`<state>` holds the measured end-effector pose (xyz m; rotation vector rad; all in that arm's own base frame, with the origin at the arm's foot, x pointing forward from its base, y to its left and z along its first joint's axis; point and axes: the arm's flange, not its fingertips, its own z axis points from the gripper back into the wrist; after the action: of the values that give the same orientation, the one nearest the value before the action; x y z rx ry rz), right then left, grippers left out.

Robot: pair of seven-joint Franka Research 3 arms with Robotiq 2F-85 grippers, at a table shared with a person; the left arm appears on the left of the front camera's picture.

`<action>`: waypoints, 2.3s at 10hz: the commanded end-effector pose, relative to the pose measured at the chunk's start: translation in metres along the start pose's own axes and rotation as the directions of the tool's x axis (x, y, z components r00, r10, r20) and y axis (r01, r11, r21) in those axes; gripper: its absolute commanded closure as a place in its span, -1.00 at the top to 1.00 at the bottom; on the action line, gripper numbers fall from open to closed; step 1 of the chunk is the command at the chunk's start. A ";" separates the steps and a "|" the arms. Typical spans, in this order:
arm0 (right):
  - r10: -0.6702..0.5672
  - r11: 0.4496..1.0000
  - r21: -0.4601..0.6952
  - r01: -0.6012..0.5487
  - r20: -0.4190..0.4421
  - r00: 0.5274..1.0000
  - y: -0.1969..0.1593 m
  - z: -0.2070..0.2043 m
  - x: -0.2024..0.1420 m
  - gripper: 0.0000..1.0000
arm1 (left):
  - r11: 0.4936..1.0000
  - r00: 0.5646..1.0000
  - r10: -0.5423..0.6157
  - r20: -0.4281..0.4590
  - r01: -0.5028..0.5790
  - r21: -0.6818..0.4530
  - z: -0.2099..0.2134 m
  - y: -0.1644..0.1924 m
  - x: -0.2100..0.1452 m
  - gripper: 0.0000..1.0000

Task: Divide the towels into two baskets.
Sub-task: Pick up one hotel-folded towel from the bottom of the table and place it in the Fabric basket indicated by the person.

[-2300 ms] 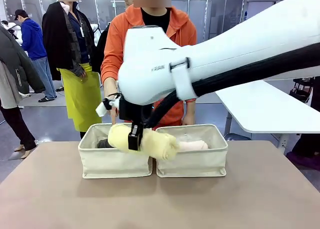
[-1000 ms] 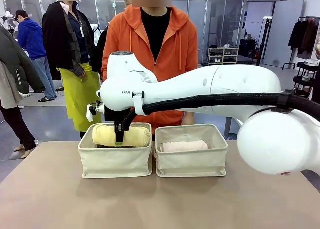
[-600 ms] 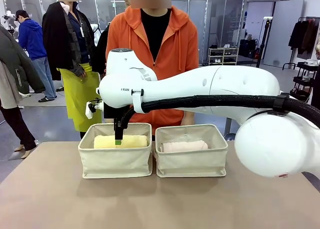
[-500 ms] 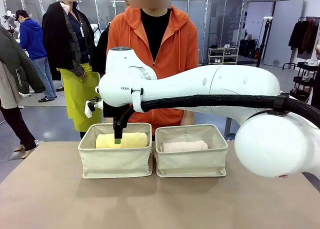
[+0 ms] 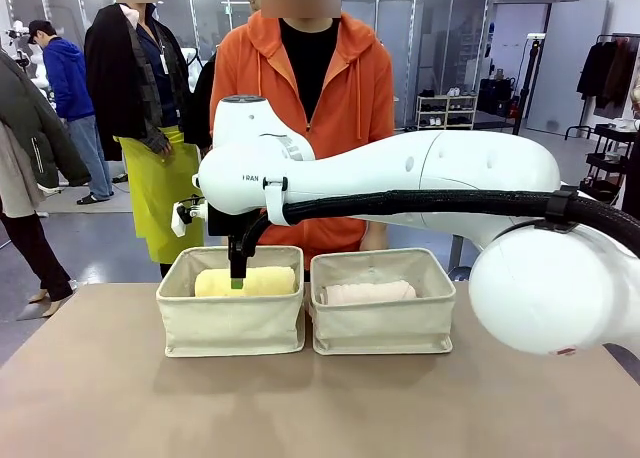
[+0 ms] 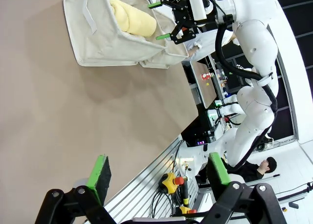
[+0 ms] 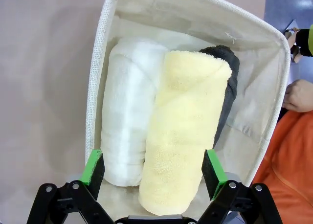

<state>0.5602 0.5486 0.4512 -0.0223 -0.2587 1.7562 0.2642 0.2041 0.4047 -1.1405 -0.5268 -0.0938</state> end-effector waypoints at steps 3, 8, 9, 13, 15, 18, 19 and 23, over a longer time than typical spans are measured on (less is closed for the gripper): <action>0.003 1.000 0.000 -0.003 0.002 1.000 0.001 0.001 0.002 1.00 | 1.000 1.000 -0.012 0.013 0.013 -0.020 0.003 -0.001 -0.001 1.00; 0.003 1.000 0.000 -0.003 0.002 1.000 0.001 0.001 0.002 1.00 | 1.000 1.000 -0.012 0.013 0.013 -0.020 0.003 -0.001 -0.001 1.00; 0.003 1.000 0.000 -0.003 0.002 1.000 0.001 0.001 0.002 1.00 | 1.000 1.000 -0.012 0.013 0.013 -0.020 0.003 -0.001 -0.001 1.00; -0.163 0.979 0.127 0.162 0.001 0.987 0.035 0.069 -0.019 1.00 | 1.000 1.000 -0.012 0.013 0.013 -0.020 0.003 -0.001 -0.001 1.00; -0.293 0.943 0.168 0.286 0.021 0.956 0.064 0.102 -0.071 1.00 | 1.000 1.000 -0.012 0.013 0.013 -0.020 0.003 -0.001 -0.001 1.00; -0.590 0.801 0.302 0.517 0.257 0.765 0.104 0.135 -0.174 1.00 | 1.000 1.000 -0.012 0.013 0.013 -0.020 0.003 -0.001 -0.001 1.00; -0.635 0.770 0.319 0.552 0.313 0.706 0.115 0.142 -0.205 1.00 | 1.000 1.000 -0.012 0.013 0.013 -0.020 0.003 -0.001 -0.001 1.00; -0.801 0.598 0.556 0.577 0.426 0.421 0.157 0.163 -0.340 1.00 | 1.000 1.000 -0.012 0.013 0.013 -0.020 0.003 -0.001 -0.001 1.00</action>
<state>0.4756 0.1807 0.5476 0.8041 -0.4127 0.8490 0.2641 0.2038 0.4046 -1.1414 -0.5251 -0.0942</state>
